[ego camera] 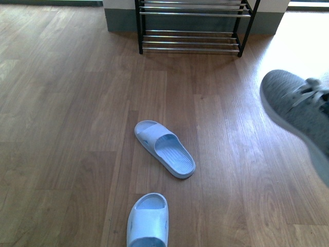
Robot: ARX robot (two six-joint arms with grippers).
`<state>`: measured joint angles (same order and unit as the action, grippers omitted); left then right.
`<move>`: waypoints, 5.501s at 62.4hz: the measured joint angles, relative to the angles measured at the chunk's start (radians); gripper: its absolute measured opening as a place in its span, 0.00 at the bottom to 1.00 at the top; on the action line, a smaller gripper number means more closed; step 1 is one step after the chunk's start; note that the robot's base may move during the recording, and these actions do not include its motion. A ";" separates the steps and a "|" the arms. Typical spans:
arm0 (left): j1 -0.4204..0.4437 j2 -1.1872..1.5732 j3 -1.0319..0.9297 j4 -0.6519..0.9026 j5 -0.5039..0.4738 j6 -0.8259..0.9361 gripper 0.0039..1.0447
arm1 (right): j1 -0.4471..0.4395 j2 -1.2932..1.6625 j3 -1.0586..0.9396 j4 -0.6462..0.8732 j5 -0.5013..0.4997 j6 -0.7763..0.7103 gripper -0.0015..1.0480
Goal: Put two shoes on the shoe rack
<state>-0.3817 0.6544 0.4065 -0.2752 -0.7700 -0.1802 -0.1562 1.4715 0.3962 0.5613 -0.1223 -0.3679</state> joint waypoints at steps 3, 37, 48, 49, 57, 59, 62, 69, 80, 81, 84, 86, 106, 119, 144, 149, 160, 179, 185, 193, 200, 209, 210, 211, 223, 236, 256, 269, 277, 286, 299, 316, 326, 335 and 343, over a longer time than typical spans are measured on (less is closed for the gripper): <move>0.000 0.000 0.000 0.000 0.000 0.000 0.01 | -0.060 -0.252 -0.007 -0.167 -0.069 -0.015 0.01; 0.000 0.000 0.000 0.000 0.000 0.000 0.01 | -0.301 -0.981 0.029 -0.663 -0.350 -0.056 0.01; 0.001 0.000 0.000 0.000 -0.006 0.000 0.01 | -0.303 -0.982 0.029 -0.663 -0.348 -0.063 0.01; 0.001 0.000 0.000 0.000 -0.008 0.000 0.01 | -0.303 -0.983 0.029 -0.663 -0.350 -0.063 0.01; 0.001 0.000 0.000 0.000 -0.007 0.000 0.01 | -0.303 -0.980 0.029 -0.663 -0.359 -0.064 0.01; 0.001 0.000 0.000 0.000 -0.005 0.000 0.01 | -0.303 -0.981 0.029 -0.663 -0.360 -0.064 0.01; 0.001 0.000 0.000 0.000 -0.005 0.000 0.01 | -0.303 -0.982 0.029 -0.663 -0.360 -0.064 0.01; 0.001 0.001 0.000 0.000 -0.005 0.000 0.01 | -0.303 -0.980 0.029 -0.663 -0.348 -0.064 0.01; 0.001 0.001 -0.001 0.000 -0.003 0.000 0.01 | -0.303 -0.981 0.029 -0.663 -0.345 -0.067 0.01; 0.001 0.001 -0.001 0.000 -0.002 0.000 0.01 | -0.303 -0.981 0.029 -0.663 -0.347 -0.067 0.01; 0.001 0.001 -0.001 0.000 0.000 0.000 0.01 | -0.303 -0.981 0.029 -0.663 -0.346 -0.067 0.01; 0.001 0.001 -0.001 0.000 -0.001 0.000 0.01 | -0.303 -0.981 0.029 -0.663 -0.347 -0.067 0.01; 0.000 0.001 -0.002 0.000 0.003 0.000 0.01 | -0.303 -0.981 0.029 -0.663 -0.342 -0.067 0.01; -0.002 0.002 -0.002 0.000 0.008 0.000 0.01 | -0.304 -0.980 0.029 -0.663 -0.341 -0.067 0.01; -0.001 0.001 -0.002 0.000 0.003 0.000 0.01 | -0.304 -0.980 0.029 -0.663 -0.346 -0.067 0.01; -0.001 0.001 -0.002 0.000 0.003 0.000 0.01 | -0.304 -0.980 0.029 -0.663 -0.346 -0.067 0.01; -0.001 0.001 -0.002 0.000 0.003 0.000 0.01 | -0.304 -0.980 0.029 -0.663 -0.347 -0.067 0.01; -0.001 0.001 -0.002 0.000 0.003 0.000 0.01 | -0.304 -0.980 0.029 -0.663 -0.346 -0.067 0.01; -0.001 0.001 -0.002 0.000 0.003 0.000 0.01 | -0.304 -0.980 0.029 -0.663 -0.346 -0.067 0.01; -0.001 0.001 -0.002 0.000 0.003 0.000 0.01 | -0.304 -0.981 0.029 -0.663 -0.346 -0.067 0.01; -0.001 0.001 -0.002 0.000 0.003 0.000 0.01 | -0.304 -0.980 0.029 -0.663 -0.346 -0.067 0.01; -0.001 0.001 -0.002 0.000 0.003 0.000 0.01 | -0.304 -0.980 0.029 -0.663 -0.346 -0.067 0.01; -0.001 0.001 -0.002 0.000 0.003 0.000 0.01 | -0.304 -0.980 0.029 -0.663 -0.346 -0.067 0.01; -0.001 0.001 -0.002 0.000 0.004 0.000 0.01 | -0.304 -0.980 0.029 -0.663 -0.346 -0.067 0.01; -0.001 0.002 -0.002 0.000 0.006 0.000 0.01 | -0.304 -0.980 0.029 -0.663 -0.340 -0.067 0.01; -0.001 0.002 -0.002 0.000 0.006 0.000 0.01 | -0.304 -0.980 0.029 -0.663 -0.348 -0.067 0.01; 0.000 0.002 -0.002 0.000 -0.006 0.000 0.01 | -0.303 -0.982 0.029 -0.663 -0.358 -0.067 0.01; -0.002 0.002 -0.002 0.000 0.011 0.000 0.01 | -0.306 -0.979 0.027 -0.663 -0.330 -0.067 0.01; 0.001 0.002 -0.002 0.000 -0.008 0.000 0.01 | -0.305 -0.983 0.027 -0.663 -0.351 -0.070 0.01; 0.000 0.003 -0.002 0.000 0.005 0.000 0.01 | -0.306 -0.981 0.025 -0.663 -0.350 -0.070 0.01; 0.003 0.000 -0.002 0.000 -0.016 0.000 0.01 | -0.303 -0.980 0.025 -0.663 -0.349 -0.070 0.01; 0.000 0.001 -0.002 0.000 0.013 0.000 0.01 | -0.303 -0.980 0.025 -0.663 -0.349 -0.070 0.01; 0.000 0.001 -0.002 0.000 -0.001 0.000 0.01 | -0.303 -0.980 0.024 -0.663 -0.343 -0.070 0.01; 0.000 0.001 -0.002 0.000 0.003 0.000 0.01 | -0.303 -0.980 0.024 -0.663 -0.346 -0.070 0.01; 0.000 0.001 -0.002 0.000 0.003 0.000 0.01 | -0.303 -0.980 0.024 -0.663 -0.348 -0.070 0.01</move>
<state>-0.3817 0.6556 0.4042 -0.2752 -0.7670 -0.1802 -0.4595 0.4911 0.4206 -0.1020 -0.4706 -0.4381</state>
